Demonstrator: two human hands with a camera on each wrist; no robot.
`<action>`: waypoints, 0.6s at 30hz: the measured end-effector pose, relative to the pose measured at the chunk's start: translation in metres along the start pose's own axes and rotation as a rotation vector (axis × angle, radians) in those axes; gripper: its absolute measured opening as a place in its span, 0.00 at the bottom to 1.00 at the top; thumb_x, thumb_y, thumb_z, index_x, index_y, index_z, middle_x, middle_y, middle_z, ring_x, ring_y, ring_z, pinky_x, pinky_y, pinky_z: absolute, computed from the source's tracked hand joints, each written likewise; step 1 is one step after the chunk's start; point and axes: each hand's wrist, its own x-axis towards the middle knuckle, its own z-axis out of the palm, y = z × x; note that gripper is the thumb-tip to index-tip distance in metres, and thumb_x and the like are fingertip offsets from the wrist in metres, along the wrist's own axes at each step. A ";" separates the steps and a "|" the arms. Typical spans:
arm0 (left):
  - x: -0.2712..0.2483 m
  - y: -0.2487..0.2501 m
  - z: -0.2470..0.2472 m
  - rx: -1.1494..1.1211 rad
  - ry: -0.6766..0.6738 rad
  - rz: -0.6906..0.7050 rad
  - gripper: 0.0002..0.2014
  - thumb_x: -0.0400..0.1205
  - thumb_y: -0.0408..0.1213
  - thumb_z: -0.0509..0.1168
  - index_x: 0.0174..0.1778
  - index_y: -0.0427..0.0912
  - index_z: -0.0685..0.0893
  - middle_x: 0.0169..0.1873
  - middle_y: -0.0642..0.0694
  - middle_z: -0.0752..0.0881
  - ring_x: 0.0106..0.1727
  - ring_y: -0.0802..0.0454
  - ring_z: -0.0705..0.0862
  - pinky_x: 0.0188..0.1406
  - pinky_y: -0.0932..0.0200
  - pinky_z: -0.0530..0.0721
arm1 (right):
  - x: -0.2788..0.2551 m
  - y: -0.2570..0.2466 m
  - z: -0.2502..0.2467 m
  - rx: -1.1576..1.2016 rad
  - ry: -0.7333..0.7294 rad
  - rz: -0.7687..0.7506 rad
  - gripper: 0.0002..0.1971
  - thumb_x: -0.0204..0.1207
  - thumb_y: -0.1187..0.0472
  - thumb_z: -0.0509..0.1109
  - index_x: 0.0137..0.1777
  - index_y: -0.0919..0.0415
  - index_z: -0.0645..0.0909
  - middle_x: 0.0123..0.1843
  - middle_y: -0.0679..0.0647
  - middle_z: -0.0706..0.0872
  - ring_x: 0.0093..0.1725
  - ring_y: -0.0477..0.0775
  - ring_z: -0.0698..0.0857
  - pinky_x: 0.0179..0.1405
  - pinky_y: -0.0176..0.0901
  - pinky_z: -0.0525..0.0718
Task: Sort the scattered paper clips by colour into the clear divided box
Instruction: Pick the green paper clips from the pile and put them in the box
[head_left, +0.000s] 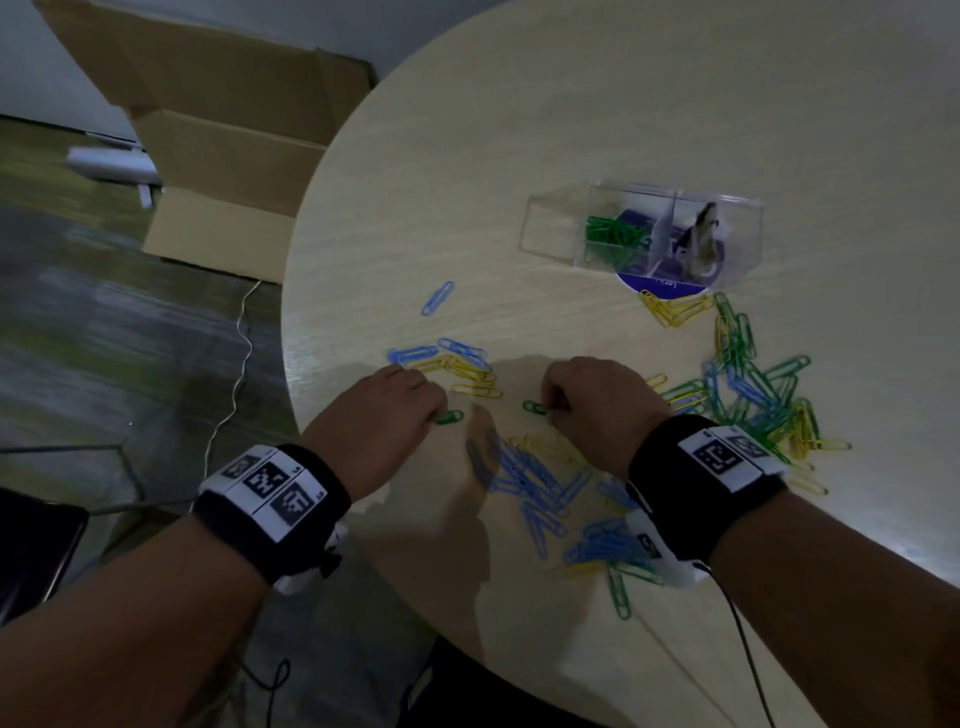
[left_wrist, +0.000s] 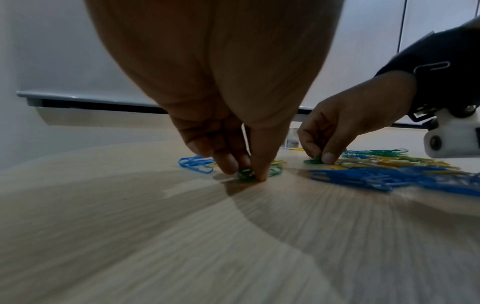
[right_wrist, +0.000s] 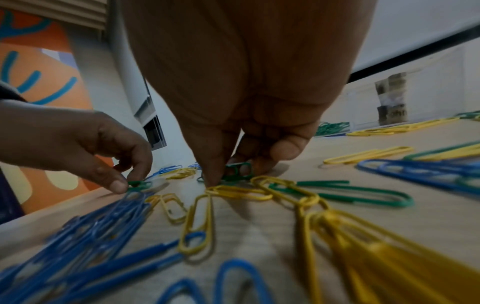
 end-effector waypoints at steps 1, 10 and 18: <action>0.001 0.001 -0.001 -0.063 -0.003 -0.059 0.10 0.75 0.35 0.64 0.51 0.43 0.83 0.41 0.44 0.84 0.46 0.39 0.82 0.46 0.45 0.82 | -0.001 0.002 -0.001 0.029 0.022 0.001 0.08 0.72 0.60 0.69 0.50 0.53 0.81 0.52 0.57 0.85 0.54 0.62 0.82 0.49 0.45 0.73; 0.018 0.050 0.000 -0.258 0.101 -0.104 0.06 0.77 0.32 0.71 0.48 0.45 0.86 0.43 0.48 0.80 0.44 0.47 0.83 0.43 0.51 0.81 | -0.056 0.080 -0.036 0.464 0.423 0.377 0.05 0.69 0.60 0.75 0.43 0.50 0.87 0.36 0.46 0.90 0.39 0.49 0.87 0.43 0.43 0.82; 0.045 0.096 0.038 -0.195 0.057 0.220 0.06 0.83 0.34 0.63 0.52 0.46 0.84 0.57 0.48 0.85 0.49 0.45 0.81 0.51 0.48 0.79 | -0.066 0.071 -0.021 0.187 0.286 0.118 0.05 0.71 0.61 0.75 0.44 0.49 0.86 0.42 0.46 0.84 0.40 0.47 0.83 0.40 0.36 0.71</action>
